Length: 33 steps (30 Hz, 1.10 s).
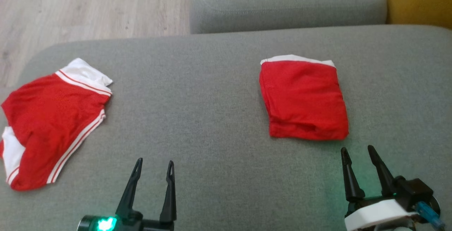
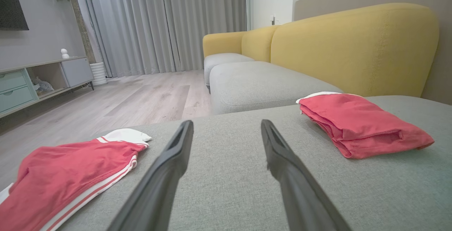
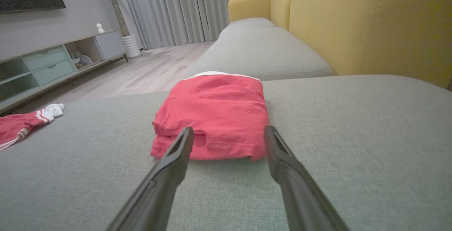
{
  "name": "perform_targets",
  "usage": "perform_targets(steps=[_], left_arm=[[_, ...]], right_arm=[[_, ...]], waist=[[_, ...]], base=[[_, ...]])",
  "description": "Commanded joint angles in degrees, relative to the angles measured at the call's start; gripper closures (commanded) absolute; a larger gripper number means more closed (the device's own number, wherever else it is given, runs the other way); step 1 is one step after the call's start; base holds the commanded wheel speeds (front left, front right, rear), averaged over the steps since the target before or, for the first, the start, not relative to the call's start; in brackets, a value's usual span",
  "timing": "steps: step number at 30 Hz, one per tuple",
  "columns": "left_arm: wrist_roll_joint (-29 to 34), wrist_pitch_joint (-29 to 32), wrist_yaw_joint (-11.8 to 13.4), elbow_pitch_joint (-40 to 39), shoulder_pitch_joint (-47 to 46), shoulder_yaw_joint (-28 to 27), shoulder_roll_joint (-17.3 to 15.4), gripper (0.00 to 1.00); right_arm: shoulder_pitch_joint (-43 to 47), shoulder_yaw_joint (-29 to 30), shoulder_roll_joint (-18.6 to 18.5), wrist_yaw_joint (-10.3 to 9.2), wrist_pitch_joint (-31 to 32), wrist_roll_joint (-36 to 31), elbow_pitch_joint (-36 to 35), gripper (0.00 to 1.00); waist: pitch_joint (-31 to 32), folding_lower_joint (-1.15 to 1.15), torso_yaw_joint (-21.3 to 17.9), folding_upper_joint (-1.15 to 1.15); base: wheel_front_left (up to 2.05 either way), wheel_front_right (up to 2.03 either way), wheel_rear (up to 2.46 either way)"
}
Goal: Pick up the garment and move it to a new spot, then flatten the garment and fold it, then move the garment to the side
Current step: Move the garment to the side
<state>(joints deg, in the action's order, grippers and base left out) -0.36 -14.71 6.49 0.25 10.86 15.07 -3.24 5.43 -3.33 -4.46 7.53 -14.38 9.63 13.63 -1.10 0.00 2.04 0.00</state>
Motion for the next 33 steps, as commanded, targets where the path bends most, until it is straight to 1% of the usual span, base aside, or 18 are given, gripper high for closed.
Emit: perform_targets(steps=[1,4,8,12,15,18,24,25,27,33], left_arm=[[0.7,-0.3,0.1,-2.6,-3.6,-1.0,0.2,0.0],[1.2,-0.3,0.2,-3.6,-5.4,-0.3,0.2,0.0],[1.6,-0.3,0.2,-4.4,-7.5,0.6,0.2,0.0],[2.3,-0.3,0.1,-4.9,-10.7,2.3,0.2,0.0],[2.6,-0.3,0.0,-5.0,-13.1,3.8,0.2,0.0],[2.7,-0.3,0.2,-4.8,-15.0,5.3,0.2,0.0],[2.0,-0.3,1.3,-4.1,-17.3,7.5,0.2,0.0],[1.9,-0.3,1.5,-4.0,-17.6,7.6,0.2,0.0],[1.7,-0.3,1.8,-3.9,-18.0,7.7,0.2,0.0],[1.1,-0.3,2.3,-3.9,-19.4,8.1,-0.2,0.0]], right_arm=[[-3.0,-1.6,-1.4,-0.04,-0.6,0.0,-0.7,0.0],[-5.6,-2.1,-2.6,-0.04,-0.6,-0.1,0.4,0.0],[-9.3,-1.0,-3.8,-0.04,-0.6,-0.1,1.5,0.0],[-15.1,0.4,-5.9,-0.04,-0.1,0.8,6.1,0.0],[-20.2,0.5,-8.0,-0.04,3.9,3.3,9.6,0.0],[-24.3,-0.6,-10.4,-0.04,9.0,6.7,12.0,0.0],[-27.8,-6.8,-14.3,-0.04,17.5,16.1,13.5,0.0],[-28.0,-7.8,-14.9,-0.04,18.3,17.5,13.3,0.44],[-28.2,-9.7,-15.9,-0.04,19.1,20.3,12.4,1.0],[-29.6,-12.8,-19.7,-0.04,19.1,25.6,10.1,1.0]], waist=[[-2.1,0.0,-0.4,0.0],[-5.0,0.0,-0.7,0.0],[-8.5,0.0,-0.8,0.0],[-12.9,0.0,-0.3,0.0],[-15.8,0.0,0.2,0.0],[-17.9,0.0,0.7,0.0],[-20.0,0.0,1.4,0.0],[-20.2,0.0,1.4,0.0],[-20.6,0.0,1.2,0.0],[-22.2,0.0,-0.2,0.0]], base=[[0.0,0.0,0.0],[0.0,0.0,0.0],[0.0,0.0,0.0],[0.0,0.0,0.0],[0.0,0.0,0.0],[0.0,0.0,0.0],[0.0,0.0,0.0],[0.0,0.0,0.0],[0.0,0.0,0.0],[0.0,0.0,0.0]])
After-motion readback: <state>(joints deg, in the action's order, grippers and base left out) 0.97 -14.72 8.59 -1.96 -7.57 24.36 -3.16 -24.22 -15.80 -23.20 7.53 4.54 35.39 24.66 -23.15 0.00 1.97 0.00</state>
